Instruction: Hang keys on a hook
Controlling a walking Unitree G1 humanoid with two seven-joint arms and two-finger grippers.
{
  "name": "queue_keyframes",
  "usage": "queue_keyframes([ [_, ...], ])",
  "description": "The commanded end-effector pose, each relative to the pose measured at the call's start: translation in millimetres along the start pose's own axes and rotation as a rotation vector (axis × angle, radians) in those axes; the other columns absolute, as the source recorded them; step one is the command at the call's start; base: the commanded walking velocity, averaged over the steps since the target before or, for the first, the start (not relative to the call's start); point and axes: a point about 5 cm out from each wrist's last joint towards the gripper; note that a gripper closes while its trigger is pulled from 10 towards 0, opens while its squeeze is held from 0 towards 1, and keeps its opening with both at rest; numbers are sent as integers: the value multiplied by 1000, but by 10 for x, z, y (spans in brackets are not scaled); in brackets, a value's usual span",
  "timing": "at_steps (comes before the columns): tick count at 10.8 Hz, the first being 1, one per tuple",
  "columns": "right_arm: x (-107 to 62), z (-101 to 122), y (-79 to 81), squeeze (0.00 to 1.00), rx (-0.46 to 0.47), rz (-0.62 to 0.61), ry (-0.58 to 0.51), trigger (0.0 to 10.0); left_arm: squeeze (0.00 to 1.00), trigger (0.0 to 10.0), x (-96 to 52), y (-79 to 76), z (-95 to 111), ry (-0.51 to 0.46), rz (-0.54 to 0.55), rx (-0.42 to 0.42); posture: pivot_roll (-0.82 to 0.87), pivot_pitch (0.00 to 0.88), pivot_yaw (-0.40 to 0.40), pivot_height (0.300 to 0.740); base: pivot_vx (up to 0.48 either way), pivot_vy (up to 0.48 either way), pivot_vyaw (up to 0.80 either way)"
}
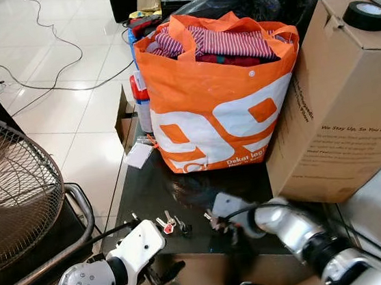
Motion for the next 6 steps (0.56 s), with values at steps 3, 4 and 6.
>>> queue_keyframes([
  [3,-405,139,-230,0,113,-79,-189,0,0,10000,56,268,174,-87,203,-88,-40,0,-69,740,0,0,0],
  [4,-599,154,-263,0,208,-126,-279,0,0,10000,30,353,218,-120,292,-150,-5,0,-87,740,0,0,0],
  [6,-851,178,-229,0,346,-204,-395,0,0,10000,-15,527,321,-205,490,-162,35,0,-115,740,0,0,0],
])
Point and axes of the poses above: a point about 5 cm out from each wrist's last joint towards the gripper, its own x axis pointing out of the wrist towards the gripper, its own z axis along the axis of the wrist's last joint, y = z × x, and after that the axes turned 7 degrees about x, right-handed
